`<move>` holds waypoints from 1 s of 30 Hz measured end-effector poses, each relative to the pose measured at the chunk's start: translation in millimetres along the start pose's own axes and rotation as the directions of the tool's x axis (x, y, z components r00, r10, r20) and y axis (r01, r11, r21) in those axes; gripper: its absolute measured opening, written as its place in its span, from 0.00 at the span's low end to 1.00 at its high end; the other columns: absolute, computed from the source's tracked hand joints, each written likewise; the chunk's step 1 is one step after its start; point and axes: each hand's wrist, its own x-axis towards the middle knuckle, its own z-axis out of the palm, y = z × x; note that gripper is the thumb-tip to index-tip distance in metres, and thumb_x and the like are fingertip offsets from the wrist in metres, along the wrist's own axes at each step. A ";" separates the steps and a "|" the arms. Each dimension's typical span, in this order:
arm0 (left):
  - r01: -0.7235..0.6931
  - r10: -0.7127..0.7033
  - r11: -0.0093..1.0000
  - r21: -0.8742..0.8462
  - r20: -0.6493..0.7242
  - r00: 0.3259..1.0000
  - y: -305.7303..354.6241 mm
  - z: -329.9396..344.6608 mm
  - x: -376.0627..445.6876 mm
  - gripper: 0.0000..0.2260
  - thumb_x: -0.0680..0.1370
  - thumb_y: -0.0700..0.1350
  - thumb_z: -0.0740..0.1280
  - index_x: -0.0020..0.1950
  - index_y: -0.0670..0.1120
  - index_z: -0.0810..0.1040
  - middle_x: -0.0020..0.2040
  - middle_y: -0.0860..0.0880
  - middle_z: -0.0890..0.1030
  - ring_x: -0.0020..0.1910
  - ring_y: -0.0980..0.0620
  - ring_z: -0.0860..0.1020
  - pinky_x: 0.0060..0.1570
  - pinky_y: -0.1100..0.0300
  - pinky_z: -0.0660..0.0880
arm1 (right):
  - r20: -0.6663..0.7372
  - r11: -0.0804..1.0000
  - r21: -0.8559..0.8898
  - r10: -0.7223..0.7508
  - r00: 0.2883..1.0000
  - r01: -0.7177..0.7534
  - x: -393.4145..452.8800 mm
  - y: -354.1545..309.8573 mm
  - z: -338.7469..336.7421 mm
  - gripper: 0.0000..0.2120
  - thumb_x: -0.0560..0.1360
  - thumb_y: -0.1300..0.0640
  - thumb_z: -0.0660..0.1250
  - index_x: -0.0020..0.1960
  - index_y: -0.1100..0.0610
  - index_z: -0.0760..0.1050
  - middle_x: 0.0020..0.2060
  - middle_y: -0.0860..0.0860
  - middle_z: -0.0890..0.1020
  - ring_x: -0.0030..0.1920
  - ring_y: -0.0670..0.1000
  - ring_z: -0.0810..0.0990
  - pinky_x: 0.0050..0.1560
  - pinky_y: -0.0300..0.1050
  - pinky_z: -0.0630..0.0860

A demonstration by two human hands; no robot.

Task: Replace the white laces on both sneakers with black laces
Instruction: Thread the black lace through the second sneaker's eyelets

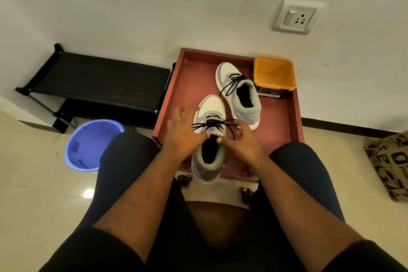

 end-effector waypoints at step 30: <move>-0.283 0.237 0.691 0.665 0.162 0.958 20.9 34.8 74.4 0.13 0.79 0.39 0.61 0.63 0.44 0.72 0.61 0.42 0.75 0.65 0.42 0.68 0.67 0.51 0.64 | 0.163 0.600 -0.738 -0.284 0.945 0.308 54.8 -29.1 -12.3 0.15 0.74 0.71 0.60 0.59 0.63 0.73 0.56 0.59 0.76 0.58 0.60 0.74 0.54 0.51 0.73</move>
